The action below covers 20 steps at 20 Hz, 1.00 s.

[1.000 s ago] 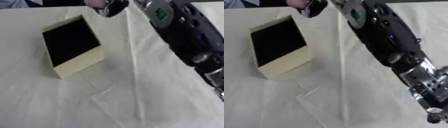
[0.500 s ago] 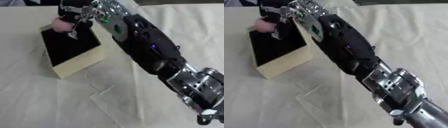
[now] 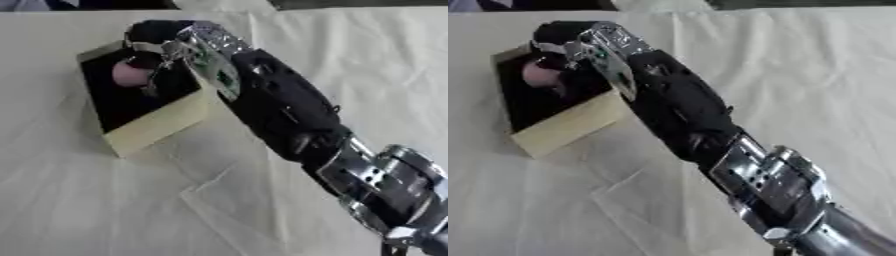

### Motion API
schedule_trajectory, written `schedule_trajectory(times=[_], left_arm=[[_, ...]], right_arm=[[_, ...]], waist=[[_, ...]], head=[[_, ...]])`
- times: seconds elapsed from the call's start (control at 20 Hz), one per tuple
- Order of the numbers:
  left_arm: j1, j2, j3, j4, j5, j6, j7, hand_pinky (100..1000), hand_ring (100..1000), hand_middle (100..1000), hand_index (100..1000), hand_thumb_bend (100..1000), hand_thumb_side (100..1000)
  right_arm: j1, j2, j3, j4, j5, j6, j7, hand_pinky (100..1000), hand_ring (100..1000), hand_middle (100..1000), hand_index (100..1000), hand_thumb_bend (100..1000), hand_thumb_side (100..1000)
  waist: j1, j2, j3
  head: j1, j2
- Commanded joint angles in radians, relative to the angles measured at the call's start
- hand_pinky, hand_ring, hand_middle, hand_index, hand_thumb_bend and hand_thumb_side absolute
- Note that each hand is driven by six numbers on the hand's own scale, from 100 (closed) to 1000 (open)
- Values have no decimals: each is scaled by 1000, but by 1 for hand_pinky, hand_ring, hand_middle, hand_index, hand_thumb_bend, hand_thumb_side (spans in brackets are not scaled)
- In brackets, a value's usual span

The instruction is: Pick up objects on the table and place them in the box.

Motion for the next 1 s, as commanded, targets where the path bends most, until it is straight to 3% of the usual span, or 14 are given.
schedule_trajectory(times=[0.05,0.15,0.35,0.5,1.0], left_arm=[[-5,9,0,-20,3,0,-4,666,634,697,805,100,694],[-5,9,0,-20,3,1,-5,666,634,697,805,100,694],[-3,8,0,-20,3,3,-6,666,634,697,805,100,694],[-2,8,0,-20,3,4,-7,666,633,698,806,100,694],[1,7,-1,-20,1,8,-10,666,632,698,805,100,690]], right_arm=[[-18,2,-14,0,25,-21,1,714,605,541,666,100,100],[-19,2,-17,-5,40,-25,-1,741,669,607,728,100,133],[-23,2,-18,-27,81,-27,-13,818,798,772,873,100,455],[-25,2,-19,-45,108,-26,-24,844,833,797,906,100,575],[-25,-10,-23,-92,123,-4,-45,843,827,787,894,100,554]], waist=[[8,-17,0],[8,-17,-1],[9,-18,-3],[10,-19,-5],[13,-23,-11]], head=[[3,-9],[4,-10],[4,-12],[4,-13],[8,-15]])
